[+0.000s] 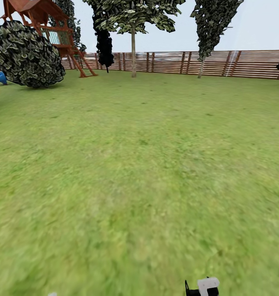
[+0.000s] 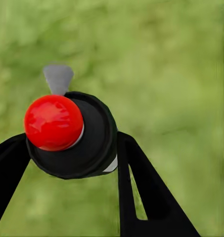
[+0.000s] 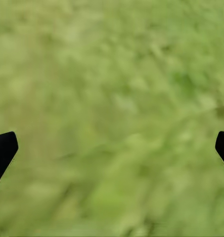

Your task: In the garden, pick up the pesticide atomizer on the floor and spray pesticide onto both trees until each tree trunk is fully covered.

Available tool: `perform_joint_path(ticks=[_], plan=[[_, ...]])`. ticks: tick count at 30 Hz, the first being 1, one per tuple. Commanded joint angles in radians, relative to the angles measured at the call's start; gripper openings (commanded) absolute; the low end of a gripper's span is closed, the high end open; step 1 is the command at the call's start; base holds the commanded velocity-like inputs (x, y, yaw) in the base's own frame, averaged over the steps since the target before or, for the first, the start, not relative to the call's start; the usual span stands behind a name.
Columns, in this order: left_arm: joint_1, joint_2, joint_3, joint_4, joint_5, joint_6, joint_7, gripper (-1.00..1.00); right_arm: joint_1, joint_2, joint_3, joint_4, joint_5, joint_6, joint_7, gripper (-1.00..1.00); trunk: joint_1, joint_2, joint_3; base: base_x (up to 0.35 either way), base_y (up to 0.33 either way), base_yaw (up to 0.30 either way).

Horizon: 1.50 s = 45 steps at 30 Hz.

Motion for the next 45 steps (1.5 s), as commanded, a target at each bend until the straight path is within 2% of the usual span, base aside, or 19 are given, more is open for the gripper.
perform_joint_path(ticks=[1, 45], plan=[[0.0, 0.0, 0.0, 0.0, 0.0, 0.0, 0.0, -1.0, 0.0, 0.0, 0.0, 0.0, 0.0, 0.0, 0.0, 1.0, 0.0, 0.0, 0.0, 0.339, 0.0, 0.0], [0.0, 0.0, -0.001, 0.0, 0.0, 0.0, 0.0, -1.0, 0.0, 0.0, 0.0, 0.0, 0.0, 0.0, 0.0, 1.0, 0.0, 0.0, 0.0, 0.34, 0.0, 0.0]])
